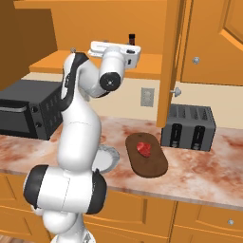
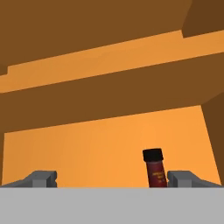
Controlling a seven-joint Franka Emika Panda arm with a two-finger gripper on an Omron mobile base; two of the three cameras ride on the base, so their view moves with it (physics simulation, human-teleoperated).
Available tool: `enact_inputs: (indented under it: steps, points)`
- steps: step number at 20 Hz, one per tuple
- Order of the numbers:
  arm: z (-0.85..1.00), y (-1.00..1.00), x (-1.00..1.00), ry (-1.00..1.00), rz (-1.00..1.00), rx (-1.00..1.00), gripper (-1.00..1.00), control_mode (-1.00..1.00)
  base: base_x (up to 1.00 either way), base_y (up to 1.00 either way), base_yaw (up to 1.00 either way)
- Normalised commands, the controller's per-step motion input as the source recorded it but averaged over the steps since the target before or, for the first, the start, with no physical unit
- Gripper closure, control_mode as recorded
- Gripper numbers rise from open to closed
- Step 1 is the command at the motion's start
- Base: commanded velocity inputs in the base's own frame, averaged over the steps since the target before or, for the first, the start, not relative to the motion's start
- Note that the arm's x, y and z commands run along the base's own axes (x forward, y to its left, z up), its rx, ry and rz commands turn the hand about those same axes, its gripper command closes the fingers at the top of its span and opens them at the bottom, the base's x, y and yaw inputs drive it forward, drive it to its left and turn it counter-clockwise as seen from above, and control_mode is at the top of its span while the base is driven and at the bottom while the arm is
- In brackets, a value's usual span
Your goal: Pick the steak from the plate and place it on the cutting board. Then pick the condiment bottle from the cabinet and place it next to the cutting board.
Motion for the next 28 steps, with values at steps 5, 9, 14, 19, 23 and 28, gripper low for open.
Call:
enact_inputs:
  steps: [5,9,14,19,23,28]
  points:
    - [0.00,-0.14,0.14,0.00,0.00,0.00,-1.00,-1.00,0.00,0.00,0.00]
    - [0.00,-0.12,0.11,0.00,0.00,0.00,-1.00,-1.00,0.00,0.00,0.00]
    - [0.00,-0.06,0.07,0.00,0.00,0.00,-1.00,-1.00,0.00,0.00,0.00]
    - [0.00,0.00,0.06,0.00,0.00,0.00,-1.00,-1.00,0.00,0.00,0.00]
    - [-0.01,0.00,0.10,0.00,0.00,0.00,-1.00,-1.00,0.00,0.00,0.00]
    - [0.00,0.00,0.13,0.00,0.00,0.00,-1.00,-1.00,0.00,0.00,0.00]
